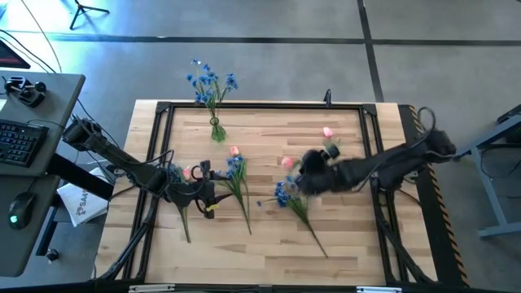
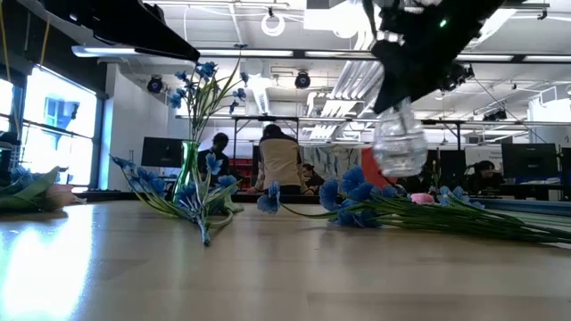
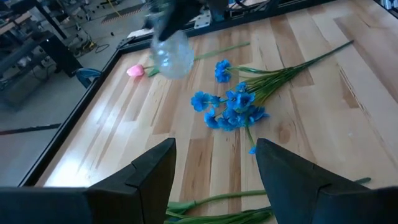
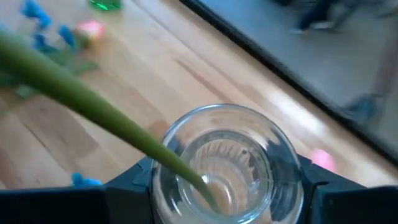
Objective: Sort flowers into vase by color
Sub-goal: Move the transparent vase to the top right of the table
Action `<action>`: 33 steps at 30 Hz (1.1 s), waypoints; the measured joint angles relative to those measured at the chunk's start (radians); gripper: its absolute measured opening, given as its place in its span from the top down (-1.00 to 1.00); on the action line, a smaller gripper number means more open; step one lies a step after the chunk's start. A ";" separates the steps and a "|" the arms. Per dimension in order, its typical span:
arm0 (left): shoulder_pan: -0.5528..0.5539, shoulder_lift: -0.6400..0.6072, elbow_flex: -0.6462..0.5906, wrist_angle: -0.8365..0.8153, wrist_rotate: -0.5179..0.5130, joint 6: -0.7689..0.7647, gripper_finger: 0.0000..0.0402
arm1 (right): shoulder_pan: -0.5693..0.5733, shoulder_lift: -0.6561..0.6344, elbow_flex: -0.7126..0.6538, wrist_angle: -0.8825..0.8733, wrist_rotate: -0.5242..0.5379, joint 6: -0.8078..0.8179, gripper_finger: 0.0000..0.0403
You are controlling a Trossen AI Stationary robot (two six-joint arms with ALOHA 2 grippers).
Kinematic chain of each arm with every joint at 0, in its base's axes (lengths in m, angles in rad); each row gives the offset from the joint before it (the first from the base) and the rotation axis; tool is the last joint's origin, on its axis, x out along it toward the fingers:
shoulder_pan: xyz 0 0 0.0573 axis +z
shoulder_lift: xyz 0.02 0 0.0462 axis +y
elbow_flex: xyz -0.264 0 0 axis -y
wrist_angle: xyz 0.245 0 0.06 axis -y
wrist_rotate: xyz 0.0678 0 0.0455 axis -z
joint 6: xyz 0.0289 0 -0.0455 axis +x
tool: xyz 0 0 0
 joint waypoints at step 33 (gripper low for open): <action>0.000 0.000 0.000 -0.011 -0.002 -0.011 -0.05 | -0.512 0.067 -0.203 0.576 -0.268 -0.296 -0.31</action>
